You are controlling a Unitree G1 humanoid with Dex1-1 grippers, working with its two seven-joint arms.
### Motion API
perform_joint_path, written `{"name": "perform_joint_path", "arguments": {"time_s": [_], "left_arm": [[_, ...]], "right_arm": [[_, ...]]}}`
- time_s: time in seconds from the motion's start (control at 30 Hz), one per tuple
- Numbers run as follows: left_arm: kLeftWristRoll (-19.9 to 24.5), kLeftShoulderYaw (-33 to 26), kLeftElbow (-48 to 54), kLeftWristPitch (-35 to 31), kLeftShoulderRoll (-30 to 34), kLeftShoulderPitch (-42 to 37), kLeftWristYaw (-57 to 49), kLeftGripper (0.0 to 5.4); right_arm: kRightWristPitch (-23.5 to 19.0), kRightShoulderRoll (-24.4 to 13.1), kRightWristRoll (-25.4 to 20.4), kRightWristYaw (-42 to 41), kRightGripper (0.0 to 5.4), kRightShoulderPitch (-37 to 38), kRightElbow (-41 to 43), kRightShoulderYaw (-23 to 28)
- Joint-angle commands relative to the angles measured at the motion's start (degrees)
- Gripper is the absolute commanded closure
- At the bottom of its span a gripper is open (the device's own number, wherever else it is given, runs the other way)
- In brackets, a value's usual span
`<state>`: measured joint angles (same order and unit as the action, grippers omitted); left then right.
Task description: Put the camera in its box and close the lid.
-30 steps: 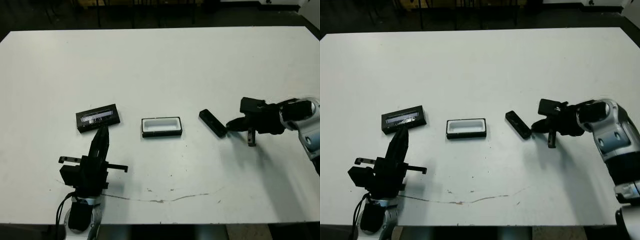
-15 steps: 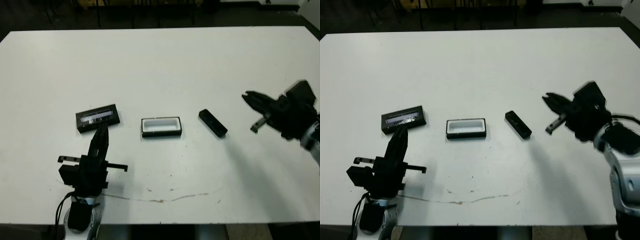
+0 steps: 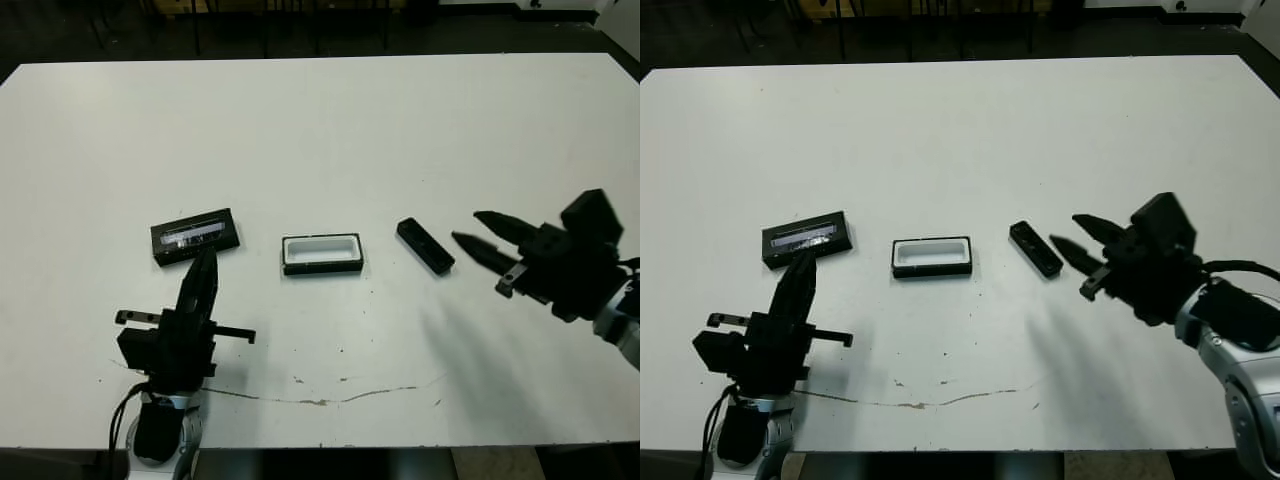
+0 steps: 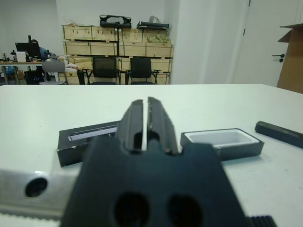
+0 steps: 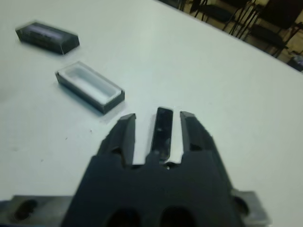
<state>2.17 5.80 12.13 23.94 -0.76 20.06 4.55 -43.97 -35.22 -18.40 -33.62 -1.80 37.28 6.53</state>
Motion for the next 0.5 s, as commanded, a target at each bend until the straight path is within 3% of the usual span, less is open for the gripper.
{"name": "perform_joint_path", "arguments": {"time_s": [0.03, 0.3, 0.5], "left_arm": [[0.1, -0.2, -0.2, -1.0, 0.7, 3.9, 0.2, 5.40], [-0.1, -0.3, -0.8, -0.6, 0.7, 3.8, 0.3, 5.40], [0.3, -0.2, -0.3, -1.4, 0.6, 4.1, 0.2, 5.40]], "right_arm": [[0.6, -0.6, 1.6, 1.2, 2.91, 0.4, -2.1, -1.8], [4.1, 0.1, 2.8, 1.5, 1.53, -0.6, -6.7, -4.8], [2.2, 1.6, 3.4, 3.9, 0.47, -1.7, -8.3, -6.6]]}}
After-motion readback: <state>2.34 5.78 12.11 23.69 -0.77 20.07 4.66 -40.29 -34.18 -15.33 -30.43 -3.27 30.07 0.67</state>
